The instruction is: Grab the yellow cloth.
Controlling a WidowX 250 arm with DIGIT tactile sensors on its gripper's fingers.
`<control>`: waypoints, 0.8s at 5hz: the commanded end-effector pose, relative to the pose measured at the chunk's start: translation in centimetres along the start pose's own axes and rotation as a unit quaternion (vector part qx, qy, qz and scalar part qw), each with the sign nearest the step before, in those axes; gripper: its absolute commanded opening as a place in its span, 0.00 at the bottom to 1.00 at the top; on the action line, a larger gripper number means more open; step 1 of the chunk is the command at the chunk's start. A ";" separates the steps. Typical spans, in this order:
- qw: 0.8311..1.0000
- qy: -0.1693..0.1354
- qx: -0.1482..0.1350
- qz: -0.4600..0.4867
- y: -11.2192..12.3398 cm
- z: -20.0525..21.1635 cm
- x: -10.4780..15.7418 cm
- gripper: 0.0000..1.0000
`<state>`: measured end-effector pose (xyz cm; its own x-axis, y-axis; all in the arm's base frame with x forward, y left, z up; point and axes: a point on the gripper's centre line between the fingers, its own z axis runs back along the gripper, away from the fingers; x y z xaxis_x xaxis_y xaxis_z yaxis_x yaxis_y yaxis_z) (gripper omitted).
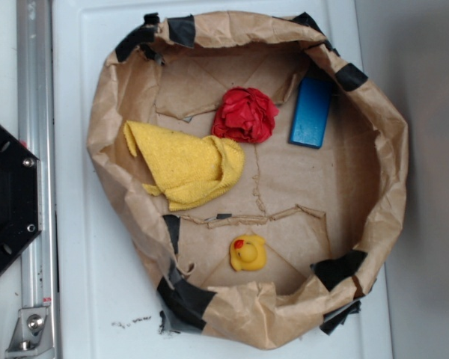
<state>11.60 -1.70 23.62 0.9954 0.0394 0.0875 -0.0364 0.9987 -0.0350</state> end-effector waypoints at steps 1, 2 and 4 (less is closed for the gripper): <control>1.000 0.000 0.000 0.000 0.0 0.0 0.0 1.00; 0.994 -0.102 0.039 0.002 1.2 -1.8 4.8 1.00; 0.989 -0.119 -0.001 0.094 3.1 -6.3 10.5 1.00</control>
<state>22.27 0.88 17.01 0.9408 0.2088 0.2670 -0.1979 0.9779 -0.0675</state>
